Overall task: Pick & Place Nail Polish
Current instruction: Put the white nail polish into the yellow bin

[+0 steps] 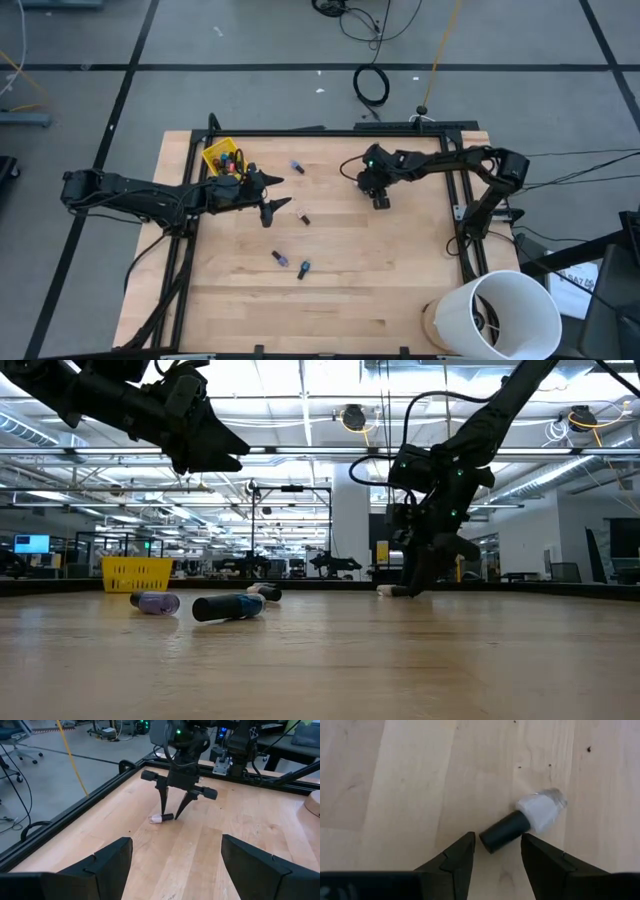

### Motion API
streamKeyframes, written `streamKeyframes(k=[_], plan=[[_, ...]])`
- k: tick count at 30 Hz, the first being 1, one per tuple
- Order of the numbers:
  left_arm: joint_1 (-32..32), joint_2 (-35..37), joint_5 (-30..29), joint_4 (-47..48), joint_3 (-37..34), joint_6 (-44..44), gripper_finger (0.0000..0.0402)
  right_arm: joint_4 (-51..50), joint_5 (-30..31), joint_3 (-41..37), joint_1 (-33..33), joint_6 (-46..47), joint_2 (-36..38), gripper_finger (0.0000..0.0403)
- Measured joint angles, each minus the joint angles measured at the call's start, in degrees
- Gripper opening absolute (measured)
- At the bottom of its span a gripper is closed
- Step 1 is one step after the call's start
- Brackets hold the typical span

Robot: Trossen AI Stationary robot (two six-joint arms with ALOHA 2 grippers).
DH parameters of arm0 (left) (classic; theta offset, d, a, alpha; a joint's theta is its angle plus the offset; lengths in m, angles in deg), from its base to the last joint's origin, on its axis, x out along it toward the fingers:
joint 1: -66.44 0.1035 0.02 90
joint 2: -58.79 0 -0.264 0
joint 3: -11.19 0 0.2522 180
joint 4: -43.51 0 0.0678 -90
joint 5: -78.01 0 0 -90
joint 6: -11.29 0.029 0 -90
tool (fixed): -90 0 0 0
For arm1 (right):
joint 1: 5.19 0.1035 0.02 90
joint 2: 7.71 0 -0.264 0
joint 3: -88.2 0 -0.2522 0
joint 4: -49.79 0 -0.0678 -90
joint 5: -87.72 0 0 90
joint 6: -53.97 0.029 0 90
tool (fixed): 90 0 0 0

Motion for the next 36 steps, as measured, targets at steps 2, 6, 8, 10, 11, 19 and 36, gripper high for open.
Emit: streamKeyframes(k=[2,6,8,10,11,19,36], plan=[[0.0,0.01,0.0,0.07,0.0,0.03,0.0294,0.0,-0.02,0.0,0.04,1.21,-0.02,0.0153],[0.0,0.01,0.0,0.11,0.0,0.02,0.0294,0.79,0.02,0.0,0.0,6.38,-0.02,0.0153],[0.02,0.01,0.0,0.11,0.0,0.02,0.0294,1.57,0.0,0.0,0.0,10.37,-0.02,0.0153],[0.0,0.01,0.0,0.11,0.0,0.0,0.0294,2.25,-0.02,0.02,0.0,13.58,-0.01,0.0153],[0.0,0.01,0.0,0.11,0.0,0.0,0.0294,2.48,0.0,0.02,0.0,14.64,0.0,0.0153],[0.02,0.01,0.0,0.11,0.0,-0.31,0.0294,3.16,0.0,0.02,0.41,23.29,-0.01,0.0153],[0.02,0.01,0.0,0.09,-0.01,-1.2,0.0294,6.36,9.32,0.08,3.32,30.59,-2.93,0.0153]])
